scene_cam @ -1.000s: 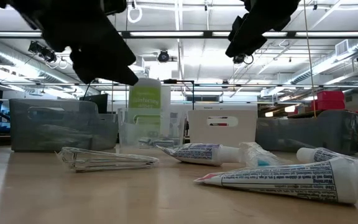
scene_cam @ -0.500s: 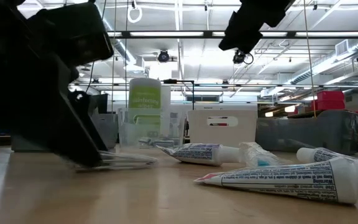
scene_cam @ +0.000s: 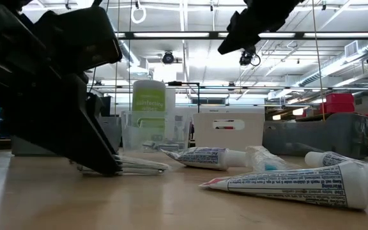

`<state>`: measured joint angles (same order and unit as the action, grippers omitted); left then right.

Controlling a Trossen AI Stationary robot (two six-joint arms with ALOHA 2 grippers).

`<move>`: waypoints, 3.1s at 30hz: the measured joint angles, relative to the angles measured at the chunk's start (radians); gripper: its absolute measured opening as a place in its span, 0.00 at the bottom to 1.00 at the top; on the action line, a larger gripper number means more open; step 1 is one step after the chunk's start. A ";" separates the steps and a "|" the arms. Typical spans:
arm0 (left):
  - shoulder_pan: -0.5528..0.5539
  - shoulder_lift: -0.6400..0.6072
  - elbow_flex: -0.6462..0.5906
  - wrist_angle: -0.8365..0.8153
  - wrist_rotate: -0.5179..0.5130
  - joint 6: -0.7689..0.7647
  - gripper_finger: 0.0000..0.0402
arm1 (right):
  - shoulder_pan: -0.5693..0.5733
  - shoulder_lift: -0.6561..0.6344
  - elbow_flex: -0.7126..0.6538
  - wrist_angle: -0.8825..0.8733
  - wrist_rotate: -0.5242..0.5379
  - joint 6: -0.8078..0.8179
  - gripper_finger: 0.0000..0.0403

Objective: Pick & Place Travel size toiletries
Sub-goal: Put the silver nail cutter into the white bin, then put the purple toothpaste into the right black bin

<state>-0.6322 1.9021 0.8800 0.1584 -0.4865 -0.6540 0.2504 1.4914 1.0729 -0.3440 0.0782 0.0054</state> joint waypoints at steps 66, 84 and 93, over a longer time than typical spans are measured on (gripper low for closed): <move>0.821 -0.225 0.376 -0.402 0.517 0.683 0.36 | -0.166 -0.513 -0.621 0.554 0.076 -0.195 0.53; 0.598 -0.777 -0.020 -0.368 0.327 0.688 0.34 | 0.023 -0.157 -0.549 0.687 -0.406 -0.094 0.55; 0.593 -0.814 -0.276 -0.010 0.434 0.472 0.35 | 0.173 0.040 -0.473 0.625 -0.422 -0.148 0.53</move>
<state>-0.0388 1.0885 0.6035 0.1484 -0.0527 -0.1822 0.4230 1.5312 0.5999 0.2813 -0.3442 -0.1428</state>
